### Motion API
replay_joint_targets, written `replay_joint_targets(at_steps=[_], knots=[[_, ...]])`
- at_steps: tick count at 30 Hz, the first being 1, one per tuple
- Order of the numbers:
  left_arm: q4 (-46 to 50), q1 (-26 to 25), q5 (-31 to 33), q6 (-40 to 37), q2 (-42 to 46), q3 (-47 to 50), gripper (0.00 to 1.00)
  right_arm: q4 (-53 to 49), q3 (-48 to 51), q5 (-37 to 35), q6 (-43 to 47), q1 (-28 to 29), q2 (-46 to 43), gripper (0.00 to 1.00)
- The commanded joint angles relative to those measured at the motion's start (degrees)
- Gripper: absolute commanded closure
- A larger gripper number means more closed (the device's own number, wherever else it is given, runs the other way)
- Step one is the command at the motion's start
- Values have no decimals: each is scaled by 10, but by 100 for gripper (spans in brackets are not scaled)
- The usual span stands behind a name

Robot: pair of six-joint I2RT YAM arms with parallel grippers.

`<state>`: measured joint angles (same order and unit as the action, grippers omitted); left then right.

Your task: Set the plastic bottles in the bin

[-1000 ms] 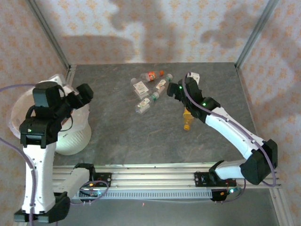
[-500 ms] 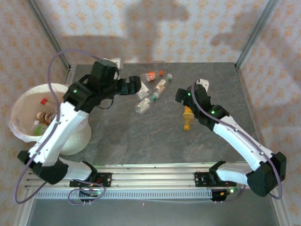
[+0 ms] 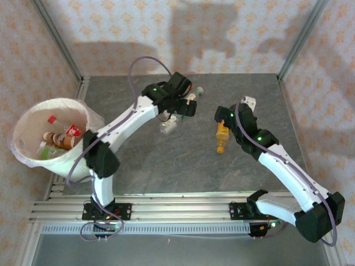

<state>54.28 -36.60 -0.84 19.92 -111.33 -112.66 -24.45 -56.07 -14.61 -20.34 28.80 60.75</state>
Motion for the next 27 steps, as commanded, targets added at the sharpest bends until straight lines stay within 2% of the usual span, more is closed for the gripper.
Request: replay_joint_targets(at_steps=[1, 4, 7, 10, 14, 22, 27], knots=[[40, 8, 27, -29, -31, -23, 0, -12, 9, -16, 8, -3, -11, 1], [30, 27, 12, -38, -55, -18, 0, -10, 11, -12, 7, -4, -10, 1], [19, 59, -39, -29, -67, -3, 0, -11, 12, -10, 7, -4, -10, 1], [-11, 72, -90, -71, -59, 41, 0, -16, 12, -12, 7, -4, -11, 1], [-21, 79, -79, -122, -51, 84, 0, -21, 13, -12, 7, -5, -12, 1], [-119, 80, -76, -192, -48, 165, 0, -15, 18, -4, -11, -5, -13, 1], [-126, 75, -63, -219, -67, 173, 2, -23, 15, -2, -13, -4, -16, 1]])
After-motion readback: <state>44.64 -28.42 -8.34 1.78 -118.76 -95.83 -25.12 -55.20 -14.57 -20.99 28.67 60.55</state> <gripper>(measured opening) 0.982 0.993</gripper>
